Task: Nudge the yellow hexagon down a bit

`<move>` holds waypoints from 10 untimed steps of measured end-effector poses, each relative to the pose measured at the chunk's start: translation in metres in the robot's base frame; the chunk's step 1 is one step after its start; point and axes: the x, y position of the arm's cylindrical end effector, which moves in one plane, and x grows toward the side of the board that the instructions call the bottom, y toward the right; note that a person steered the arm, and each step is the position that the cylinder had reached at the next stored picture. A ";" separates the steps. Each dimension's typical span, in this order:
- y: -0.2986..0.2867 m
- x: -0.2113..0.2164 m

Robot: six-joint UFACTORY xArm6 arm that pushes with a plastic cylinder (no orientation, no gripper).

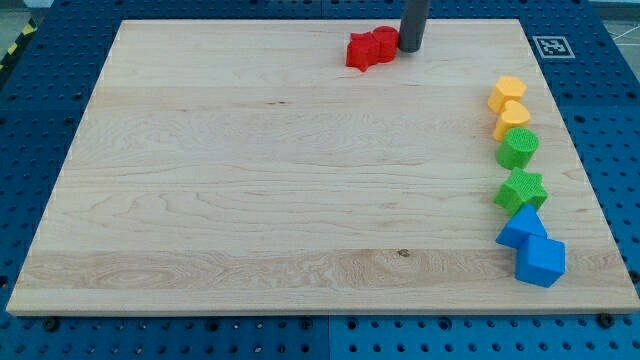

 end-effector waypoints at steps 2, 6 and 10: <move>0.029 0.020; 0.114 0.050; 0.139 0.095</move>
